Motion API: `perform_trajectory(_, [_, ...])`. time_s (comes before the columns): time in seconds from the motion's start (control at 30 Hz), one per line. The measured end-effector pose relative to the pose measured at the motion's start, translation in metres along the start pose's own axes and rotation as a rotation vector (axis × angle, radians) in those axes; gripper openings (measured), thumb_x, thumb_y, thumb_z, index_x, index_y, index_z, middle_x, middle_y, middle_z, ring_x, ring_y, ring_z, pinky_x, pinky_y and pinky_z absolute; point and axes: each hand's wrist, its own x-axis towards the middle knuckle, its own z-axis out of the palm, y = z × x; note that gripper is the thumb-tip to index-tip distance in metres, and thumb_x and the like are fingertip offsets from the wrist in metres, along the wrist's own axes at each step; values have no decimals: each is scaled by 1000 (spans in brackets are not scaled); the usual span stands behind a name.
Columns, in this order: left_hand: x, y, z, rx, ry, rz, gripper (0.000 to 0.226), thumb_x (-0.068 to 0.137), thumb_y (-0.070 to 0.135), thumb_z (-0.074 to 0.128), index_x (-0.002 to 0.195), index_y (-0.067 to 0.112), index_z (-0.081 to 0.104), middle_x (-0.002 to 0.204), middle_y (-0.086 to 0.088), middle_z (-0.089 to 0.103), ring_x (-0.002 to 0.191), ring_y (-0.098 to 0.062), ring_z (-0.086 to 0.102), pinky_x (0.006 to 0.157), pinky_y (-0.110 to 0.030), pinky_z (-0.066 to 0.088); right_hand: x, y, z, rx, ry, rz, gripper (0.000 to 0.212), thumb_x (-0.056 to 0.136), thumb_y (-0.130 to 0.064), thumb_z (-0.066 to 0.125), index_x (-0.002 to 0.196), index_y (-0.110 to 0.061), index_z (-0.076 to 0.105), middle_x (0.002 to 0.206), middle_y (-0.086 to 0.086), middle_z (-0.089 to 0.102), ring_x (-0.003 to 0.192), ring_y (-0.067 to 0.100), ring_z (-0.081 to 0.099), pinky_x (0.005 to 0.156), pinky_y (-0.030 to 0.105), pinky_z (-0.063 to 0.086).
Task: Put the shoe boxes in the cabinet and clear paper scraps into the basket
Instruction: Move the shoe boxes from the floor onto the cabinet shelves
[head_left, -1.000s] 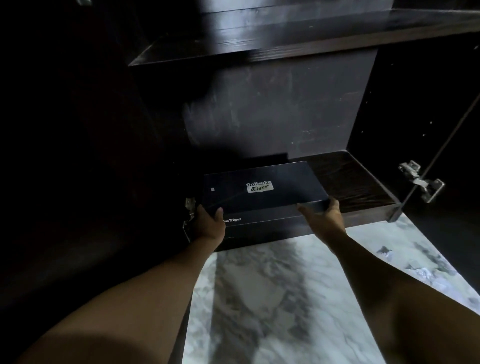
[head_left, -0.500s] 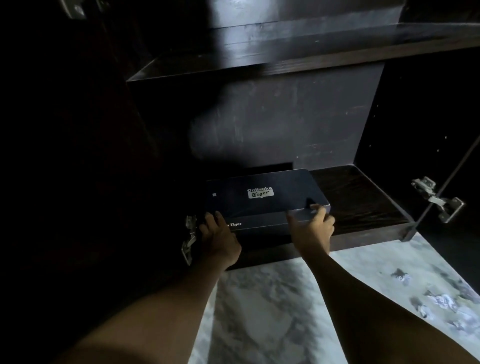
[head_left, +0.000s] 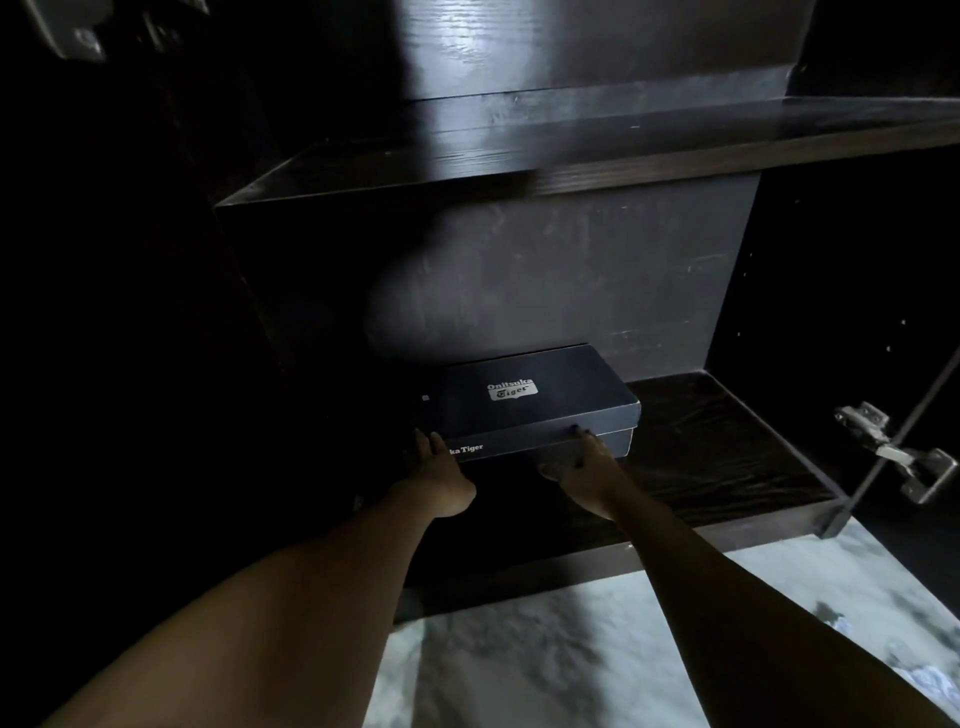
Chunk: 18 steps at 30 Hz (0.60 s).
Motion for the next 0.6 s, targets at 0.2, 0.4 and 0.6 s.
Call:
perform_trajectory(0.2, [12,-6,-6,19,7,-53,88,92,24,49,153,10,-13,158,-11,-28,149,-34,-9,121,-47,10,35,16,13,37,-27,-5,102,66,-50,79,151,-24,28,152,7,36,135,32,41,108,55,40])
perform_trajectory(0.4, [10,1,-8,50,7,-86,91,92,30,50,152,8,-15,158,-13,-26,148,-36,-13,121,-49,4,3,-9,1,-70,-2,4,80,87,-38,69,154,-21,27,152,10,35,135,34,40,110,48,38])
perform_trajectory(0.6, [-10,13,-20,83,116,15,79,90,35,52,152,10,11,158,-17,9,147,-39,2,119,-49,14,-21,-16,-26,-62,85,-42,35,101,-29,47,136,-24,49,109,1,54,98,17,55,91,36,48])
